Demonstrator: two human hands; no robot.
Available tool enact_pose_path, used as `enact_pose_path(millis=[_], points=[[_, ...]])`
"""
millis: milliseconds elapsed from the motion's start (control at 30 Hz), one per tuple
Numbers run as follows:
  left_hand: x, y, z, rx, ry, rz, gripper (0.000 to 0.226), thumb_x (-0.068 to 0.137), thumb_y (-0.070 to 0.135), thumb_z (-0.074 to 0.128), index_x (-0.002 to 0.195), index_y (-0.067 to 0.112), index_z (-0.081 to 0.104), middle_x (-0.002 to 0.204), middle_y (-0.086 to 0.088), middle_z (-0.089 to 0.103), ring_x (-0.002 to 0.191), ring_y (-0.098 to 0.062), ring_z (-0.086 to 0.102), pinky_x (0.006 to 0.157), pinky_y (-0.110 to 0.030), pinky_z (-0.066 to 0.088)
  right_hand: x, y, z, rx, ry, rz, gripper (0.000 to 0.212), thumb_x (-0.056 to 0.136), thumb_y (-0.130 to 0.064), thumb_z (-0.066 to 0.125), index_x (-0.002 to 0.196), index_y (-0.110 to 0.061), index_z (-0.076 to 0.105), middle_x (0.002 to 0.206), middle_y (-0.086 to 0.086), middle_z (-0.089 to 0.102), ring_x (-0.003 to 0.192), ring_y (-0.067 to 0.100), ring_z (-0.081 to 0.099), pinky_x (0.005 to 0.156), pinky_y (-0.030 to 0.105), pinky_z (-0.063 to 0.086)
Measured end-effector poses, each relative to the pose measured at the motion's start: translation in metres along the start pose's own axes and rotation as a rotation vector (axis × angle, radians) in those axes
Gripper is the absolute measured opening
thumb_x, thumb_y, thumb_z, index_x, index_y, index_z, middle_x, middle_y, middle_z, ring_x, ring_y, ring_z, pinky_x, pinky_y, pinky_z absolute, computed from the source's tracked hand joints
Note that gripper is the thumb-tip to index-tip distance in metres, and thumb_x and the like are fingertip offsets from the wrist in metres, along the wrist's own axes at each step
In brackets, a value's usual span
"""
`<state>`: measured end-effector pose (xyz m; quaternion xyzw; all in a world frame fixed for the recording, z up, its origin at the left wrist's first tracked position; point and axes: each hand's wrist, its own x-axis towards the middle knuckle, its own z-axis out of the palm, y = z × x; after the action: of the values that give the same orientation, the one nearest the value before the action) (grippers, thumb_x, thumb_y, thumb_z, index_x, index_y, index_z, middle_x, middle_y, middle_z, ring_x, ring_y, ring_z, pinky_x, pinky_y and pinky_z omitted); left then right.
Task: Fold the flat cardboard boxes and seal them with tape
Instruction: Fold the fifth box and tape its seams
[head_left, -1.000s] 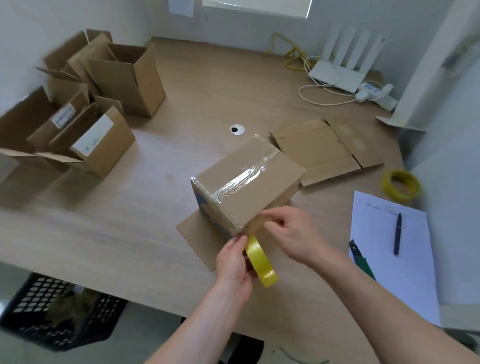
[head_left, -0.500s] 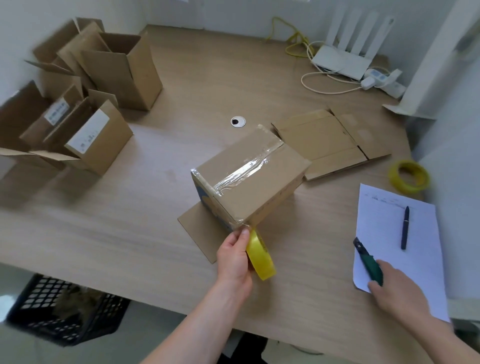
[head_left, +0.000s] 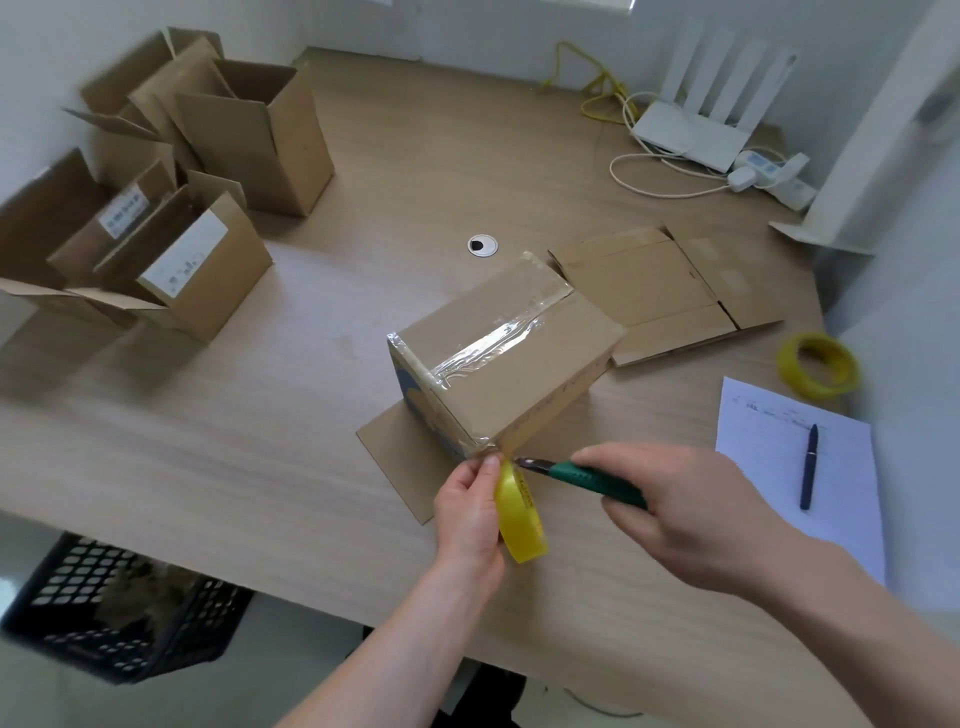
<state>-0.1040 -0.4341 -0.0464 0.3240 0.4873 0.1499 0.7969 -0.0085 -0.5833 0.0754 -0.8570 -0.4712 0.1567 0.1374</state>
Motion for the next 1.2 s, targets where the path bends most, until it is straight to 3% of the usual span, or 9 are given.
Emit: enact_pose_path(millis=[267, 500, 700, 800, 900, 967, 1033, 1133, 1200], points=[[-0.002, 0.004, 0.0, 0.029, 0.01, 0.016, 0.016, 0.095, 0.013, 0.062, 0.081, 0.016, 0.069, 0.067, -0.002, 0.062, 0.062, -0.015, 0.054, 0.059, -0.029, 0.047, 0.029, -0.013, 0.01, -0.263, -0.07, -0.029, 0.043, 0.093, -0.036, 0.044, 0.135, -0.045, 0.045, 0.105, -0.009, 0.062, 0.09, 0.023, 0.063, 0.059, 0.032, 0.043], [-0.004, 0.007, 0.0, 0.055, 0.017, 0.022, 0.015, 0.096, 0.013, 0.061, 0.084, 0.012, 0.07, 0.073, -0.006, 0.062, 0.067, -0.019, 0.054, 0.063, -0.032, 0.048, 0.034, -0.014, 0.012, -0.26, -0.035, -0.042, 0.041, 0.094, -0.034, 0.043, 0.134, -0.045, 0.045, 0.105, -0.009, 0.062, 0.086, 0.024, 0.063, 0.059, 0.033, 0.048], [-0.004, 0.0, -0.006, 0.126, 0.096, -0.109, 0.01, 0.088, 0.009, 0.063, 0.078, 0.009, 0.065, 0.068, -0.012, 0.05, 0.061, -0.023, 0.047, 0.054, -0.029, 0.041, 0.042, -0.022, 0.015, -0.362, -0.01, -0.055, 0.039, 0.092, -0.026, 0.047, 0.128, -0.041, 0.048, 0.097, -0.006, 0.059, 0.078, 0.027, 0.061, 0.053, 0.031, 0.044], [-0.007, -0.003, -0.018, 0.155, 0.086, -0.144, 0.009, 0.087, 0.012, 0.068, 0.078, 0.009, 0.068, 0.07, -0.014, 0.055, 0.062, -0.025, 0.051, 0.057, -0.034, 0.045, 0.039, -0.007, 0.011, -0.205, -0.002, -0.034, 0.042, 0.087, -0.029, 0.054, 0.126, -0.044, 0.055, 0.098, -0.01, 0.065, 0.087, 0.021, 0.062, 0.058, 0.031, 0.043], [-0.008, 0.003, -0.026, 0.187, 0.028, -0.154, 0.007, 0.085, 0.011, 0.07, 0.081, 0.006, 0.07, 0.067, -0.014, 0.059, 0.054, -0.023, 0.055, 0.053, -0.031, 0.049, 0.016, 0.018, 0.016, 0.129, -0.015, 0.114, 0.047, 0.083, -0.021, 0.066, 0.12, -0.05, 0.062, 0.101, -0.023, 0.069, 0.092, 0.003, 0.061, 0.071, 0.025, 0.047], [-0.01, 0.009, -0.028, 0.192, -0.023, -0.15, 0.006, 0.085, 0.009, 0.069, 0.08, 0.006, 0.069, 0.063, -0.014, 0.058, 0.047, -0.022, 0.055, 0.048, -0.027, 0.049, -0.006, 0.04, 0.032, 0.281, 0.098, 0.302, 0.052, 0.082, -0.014, 0.069, 0.114, -0.054, 0.062, 0.096, -0.029, 0.068, 0.087, 0.0, 0.061, 0.071, 0.024, 0.048], [-0.013, 0.013, -0.027, 0.212, -0.066, -0.153, 0.005, 0.085, 0.007, 0.068, 0.08, 0.006, 0.069, 0.061, -0.013, 0.058, 0.045, -0.02, 0.054, 0.046, -0.025, 0.048, -0.024, 0.066, 0.053, 0.235, 0.204, 0.526, 0.046, 0.083, -0.013, 0.066, 0.112, -0.049, 0.065, 0.086, -0.016, 0.069, 0.077, 0.006, 0.06, 0.066, 0.033, 0.049], [-0.019, 0.017, -0.023, 0.238, -0.126, -0.174, 0.005, 0.086, 0.007, 0.068, 0.081, 0.007, 0.068, 0.062, -0.012, 0.059, 0.046, -0.021, 0.054, 0.048, -0.025, 0.048, -0.049, 0.099, 0.083, 0.124, 0.184, 0.791, 0.029, 0.08, -0.005, 0.054, 0.09, -0.032, 0.059, 0.062, -0.003, 0.059, 0.057, 0.018, 0.055, 0.052, 0.043, 0.049], [-0.024, 0.02, -0.02, 0.246, -0.16, -0.181, 0.006, 0.087, 0.007, 0.068, 0.081, 0.007, 0.068, 0.062, -0.011, 0.062, 0.047, -0.021, 0.055, 0.048, -0.025, 0.048, -0.06, 0.111, 0.098, 0.133, 0.14, 0.901, 0.025, 0.077, -0.001, 0.05, 0.086, -0.024, 0.054, 0.061, 0.003, 0.055, 0.053, 0.022, 0.051, 0.048, 0.044, 0.046]])
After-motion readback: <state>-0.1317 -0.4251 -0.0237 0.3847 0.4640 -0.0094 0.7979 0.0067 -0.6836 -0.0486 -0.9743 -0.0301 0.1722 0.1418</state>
